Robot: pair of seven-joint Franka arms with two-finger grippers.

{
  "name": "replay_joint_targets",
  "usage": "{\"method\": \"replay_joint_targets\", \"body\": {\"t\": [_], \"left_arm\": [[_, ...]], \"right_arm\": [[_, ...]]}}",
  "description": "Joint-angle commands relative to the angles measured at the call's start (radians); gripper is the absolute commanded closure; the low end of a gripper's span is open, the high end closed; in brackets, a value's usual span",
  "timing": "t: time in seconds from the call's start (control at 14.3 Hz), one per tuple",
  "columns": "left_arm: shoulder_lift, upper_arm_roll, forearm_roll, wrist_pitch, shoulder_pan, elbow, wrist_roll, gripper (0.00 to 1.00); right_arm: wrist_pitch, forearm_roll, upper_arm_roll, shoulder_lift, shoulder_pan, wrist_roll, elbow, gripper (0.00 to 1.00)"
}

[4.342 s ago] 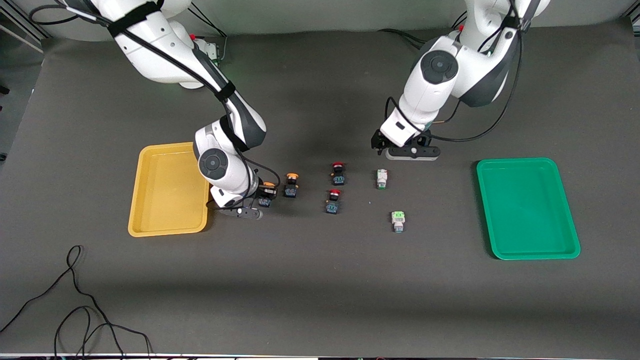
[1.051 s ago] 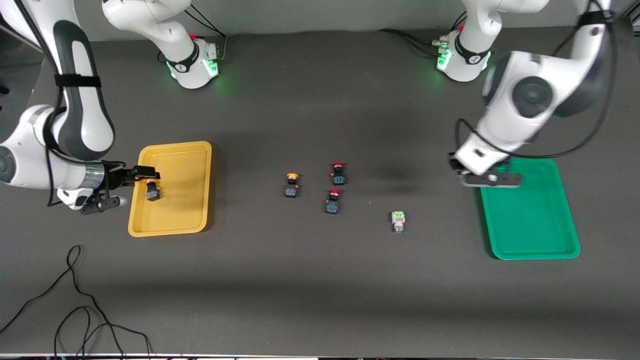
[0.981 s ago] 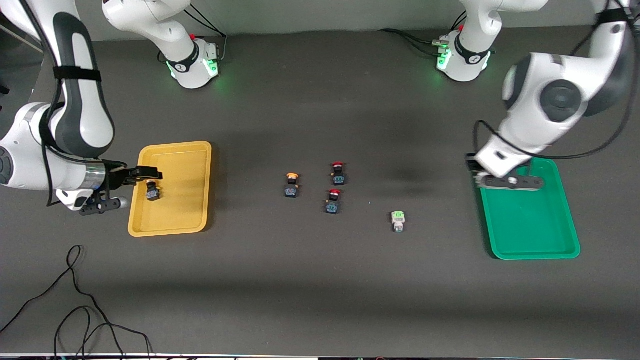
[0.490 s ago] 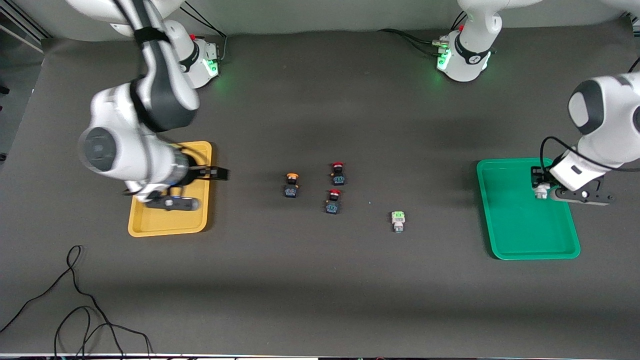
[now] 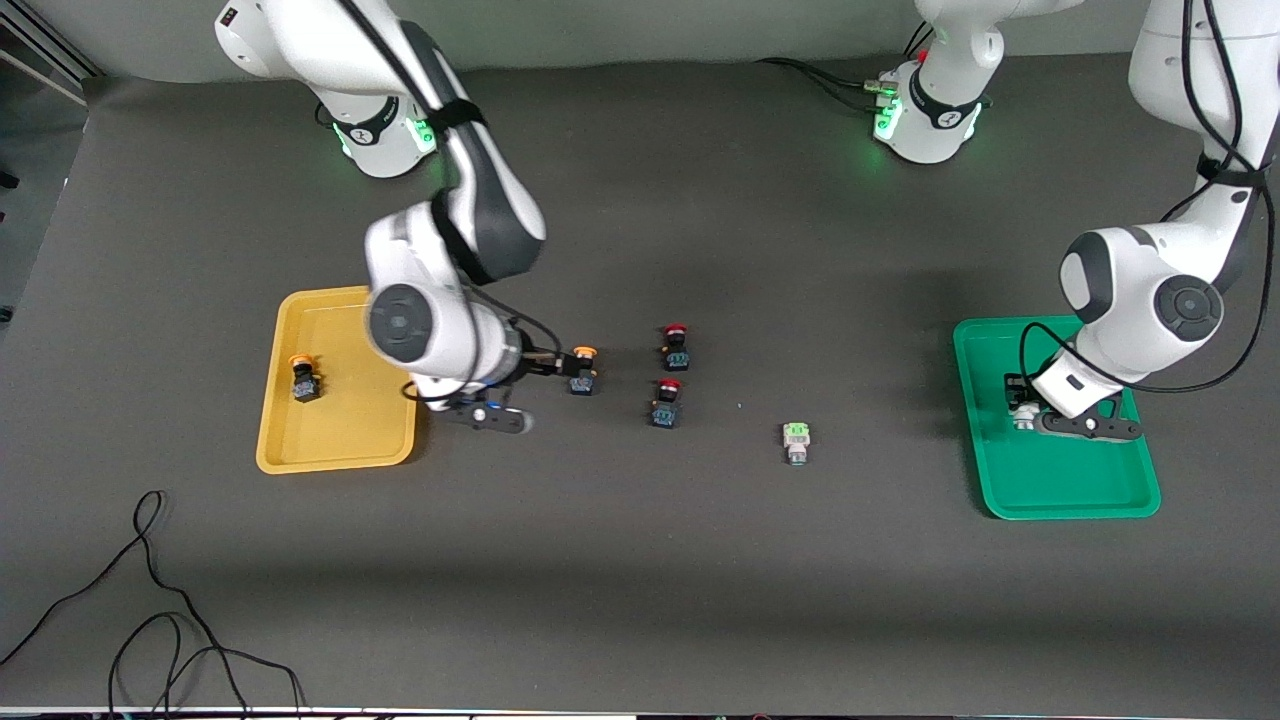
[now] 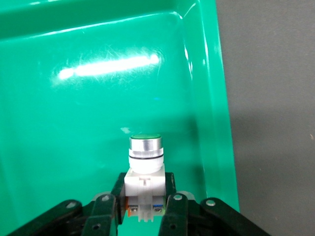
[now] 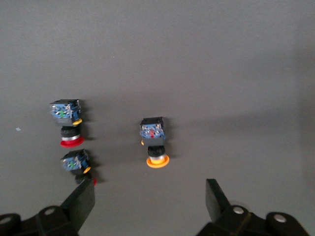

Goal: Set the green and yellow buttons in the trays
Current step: 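Grasp a second yellow button with the right gripper while the left releases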

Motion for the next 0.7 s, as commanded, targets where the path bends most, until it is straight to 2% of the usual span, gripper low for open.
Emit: {"method": "replay_joint_targets", "body": {"t": [0.0,0.07,0.35,0.49,0.63], "left_arm": [[0.006,0.003,-0.017,0.012,-0.004,0.008,-0.013,0.19],[0.001,0.002,-0.02,0.009,-0.005,0.008,-0.013,0.0],[-0.092,0.002,-0.022,-0.044,-0.001,0.016,-0.01,0.0],[-0.155,0.002,-0.025,-0.159,-0.001,0.057,-0.012,0.0],[-0.182,-0.003,-0.035,-0.307,-0.011,0.143,-0.05,0.0]], "right_arm": [[0.08,0.024,-0.016,0.088,0.048,0.023,0.02,0.0],[0.104,0.024,-0.016,0.118,0.061,0.014,0.02,0.0],[0.209,0.025,0.008,0.202,0.085,0.003,0.006,0.0],[0.258,0.025,0.014,0.207,0.085,-0.005,-0.023,0.0],[0.263,0.027,0.026,0.207,0.085,-0.005,-0.035,0.0]]}}
